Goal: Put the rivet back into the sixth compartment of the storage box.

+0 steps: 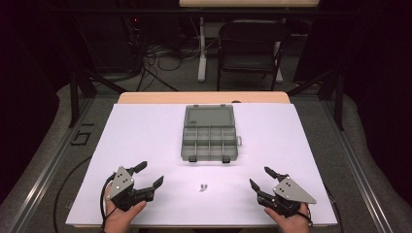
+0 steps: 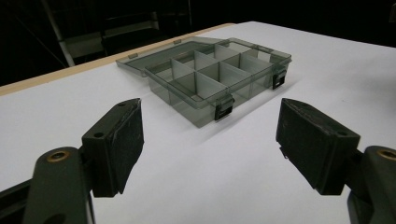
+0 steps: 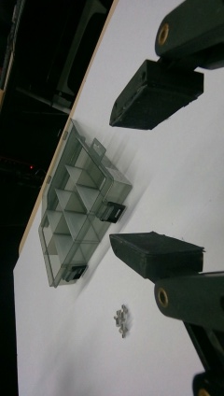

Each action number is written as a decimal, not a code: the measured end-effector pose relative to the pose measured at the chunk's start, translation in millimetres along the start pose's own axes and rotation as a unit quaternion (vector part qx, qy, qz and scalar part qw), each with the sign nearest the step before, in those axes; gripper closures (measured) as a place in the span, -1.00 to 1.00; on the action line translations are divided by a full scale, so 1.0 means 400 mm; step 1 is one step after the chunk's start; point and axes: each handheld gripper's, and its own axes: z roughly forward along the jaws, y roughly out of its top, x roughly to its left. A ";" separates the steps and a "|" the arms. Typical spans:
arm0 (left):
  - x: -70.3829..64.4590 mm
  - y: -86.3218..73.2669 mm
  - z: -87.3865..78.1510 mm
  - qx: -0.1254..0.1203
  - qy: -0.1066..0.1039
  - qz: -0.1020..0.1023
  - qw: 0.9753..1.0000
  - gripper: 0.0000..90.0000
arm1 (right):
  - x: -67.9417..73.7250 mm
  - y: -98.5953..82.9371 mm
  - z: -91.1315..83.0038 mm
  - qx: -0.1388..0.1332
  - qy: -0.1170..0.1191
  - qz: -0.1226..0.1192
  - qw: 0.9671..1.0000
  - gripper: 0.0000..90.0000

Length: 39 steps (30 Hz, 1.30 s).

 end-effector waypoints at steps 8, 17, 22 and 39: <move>0.003 -0.007 -0.004 0.009 0.001 -0.007 1.000 -0.46 | 0.022 0.022 0.022 0.014 0.017 -0.056 0.998 -0.16; 0.002 -0.011 -0.015 0.016 0.000 -0.008 1.000 -0.45 | 0.034 0.041 0.048 0.039 0.048 -0.031 0.998 -0.05; -0.002 -0.013 -0.024 0.019 -0.002 -0.003 1.000 -0.42 | 0.038 0.052 0.073 0.056 0.077 -0.008 0.995 0.02; 0.000 -0.016 -0.031 0.030 -0.007 -0.002 1.000 -0.39 | 0.089 0.080 0.177 0.093 0.132 0.000 0.987 0.19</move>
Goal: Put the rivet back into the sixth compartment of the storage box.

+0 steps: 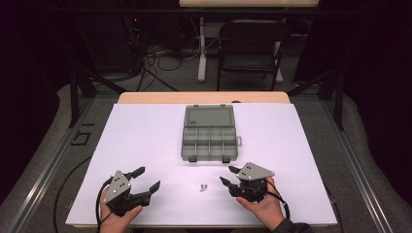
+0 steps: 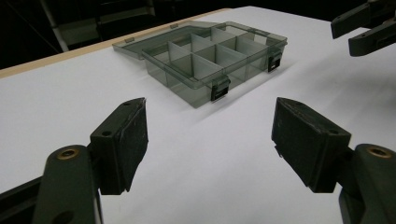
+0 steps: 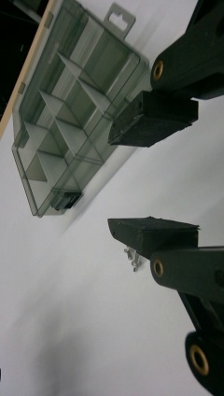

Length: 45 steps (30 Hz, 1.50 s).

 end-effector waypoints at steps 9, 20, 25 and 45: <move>-0.001 -0.002 -0.002 -0.004 0.004 -0.004 1.000 -0.39 | 0.010 0.009 0.060 0.017 0.042 0.011 0.999 0.38; 0.002 -0.003 -0.003 -0.002 0.007 -0.004 1.000 -0.39 | 0.034 0.017 0.125 0.043 0.074 0.002 0.996 0.48; 0.003 -0.003 -0.005 0.002 0.005 -0.004 1.000 -0.39 | 0.042 0.012 0.137 0.062 0.085 -0.002 0.994 0.54; 0.005 -0.004 -0.006 0.002 0.010 -0.006 1.000 -0.39 | 0.056 -0.009 0.175 0.102 0.104 -0.003 0.989 0.58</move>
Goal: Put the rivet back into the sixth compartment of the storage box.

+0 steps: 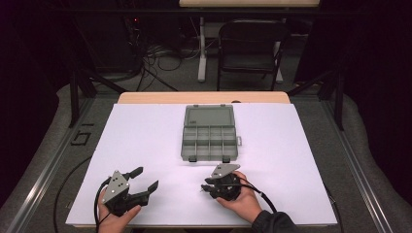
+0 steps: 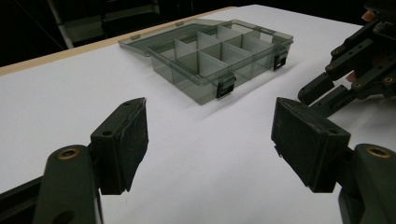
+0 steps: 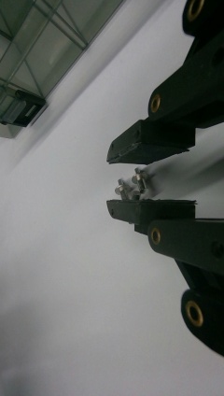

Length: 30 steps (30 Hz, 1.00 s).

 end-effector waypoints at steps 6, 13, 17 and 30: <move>0.000 0.000 0.000 0.000 0.001 -0.001 1.000 -0.39 | 0.000 -0.002 0.006 0.006 -0.001 -0.001 1.000 0.65; -0.001 0.000 -0.001 -0.001 0.002 -0.002 1.000 -0.39 | 0.000 -0.003 0.008 0.009 -0.001 -0.004 1.000 0.76; 0.000 0.000 -0.001 -0.001 0.002 -0.002 1.000 -0.39 | 0.001 -0.003 0.008 0.009 -0.002 -0.005 1.000 0.78; 0.000 0.000 -0.002 -0.002 0.003 -0.002 1.000 -0.39 | 0.002 -0.002 0.004 0.007 -0.003 -0.005 1.000 0.79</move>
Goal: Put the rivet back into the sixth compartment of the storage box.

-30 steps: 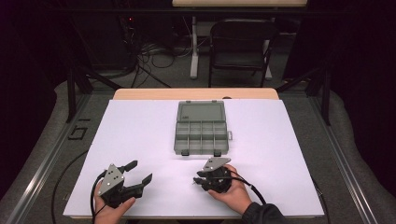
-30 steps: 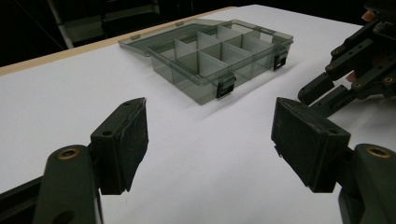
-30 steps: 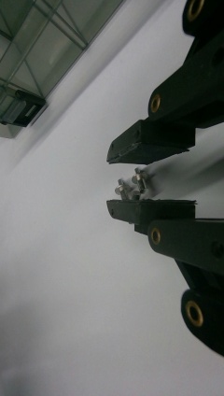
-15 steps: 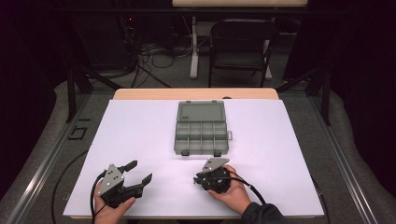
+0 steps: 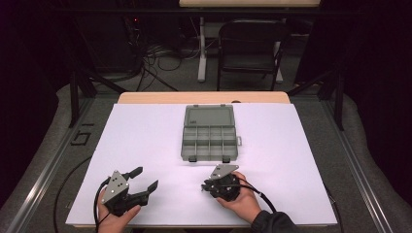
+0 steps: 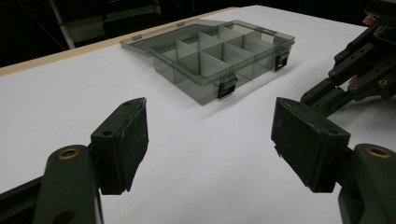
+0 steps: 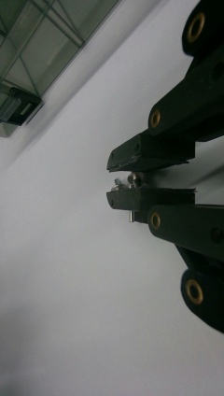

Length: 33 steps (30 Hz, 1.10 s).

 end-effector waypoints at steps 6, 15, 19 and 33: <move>0.000 0.001 -0.001 -0.003 0.000 0.000 1.000 -0.39 | 0.001 0.005 -0.012 -0.009 -0.001 0.000 1.000 0.79; 0.001 0.001 -0.003 -0.003 0.001 0.001 1.000 -0.39 | -0.001 0.037 -0.073 -0.046 -0.004 0.002 0.999 0.79; 0.001 0.001 -0.003 -0.005 0.001 0.001 1.000 -0.39 | -0.003 0.051 -0.096 -0.063 -0.014 0.002 0.998 0.79; 0.001 0.001 -0.003 -0.005 0.001 0.000 1.000 -0.39 | -0.039 0.096 -0.125 -0.104 -0.035 0.016 0.994 0.79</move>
